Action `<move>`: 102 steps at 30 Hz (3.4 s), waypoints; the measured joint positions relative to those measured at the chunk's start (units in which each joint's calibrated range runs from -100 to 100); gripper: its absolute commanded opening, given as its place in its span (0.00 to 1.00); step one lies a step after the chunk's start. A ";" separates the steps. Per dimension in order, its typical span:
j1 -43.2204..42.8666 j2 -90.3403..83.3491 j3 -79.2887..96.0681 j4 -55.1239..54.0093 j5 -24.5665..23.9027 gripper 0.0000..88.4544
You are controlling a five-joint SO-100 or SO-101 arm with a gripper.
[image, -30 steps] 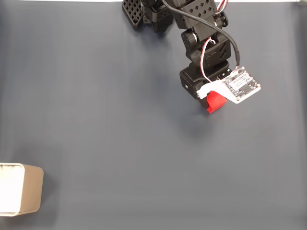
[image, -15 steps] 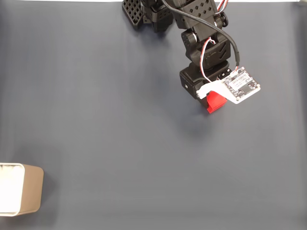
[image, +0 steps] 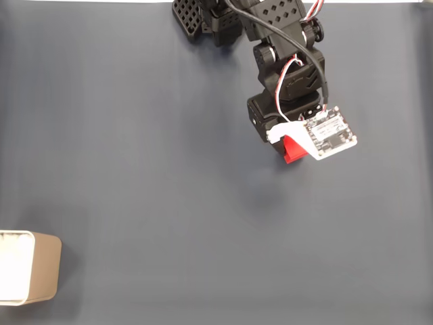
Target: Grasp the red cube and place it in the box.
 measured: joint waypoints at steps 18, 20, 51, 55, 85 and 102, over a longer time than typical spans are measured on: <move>9.87 -0.61 -12.21 5.49 -0.54 0.03; 11.42 0.35 -14.20 5.73 -0.54 0.03; 33.01 16.59 -42.31 7.24 -0.24 0.03; 35.24 19.71 -46.29 7.24 -0.20 0.03; 45.92 41.42 -75.86 7.24 0.98 0.03; 48.52 47.16 -83.82 7.16 1.12 0.03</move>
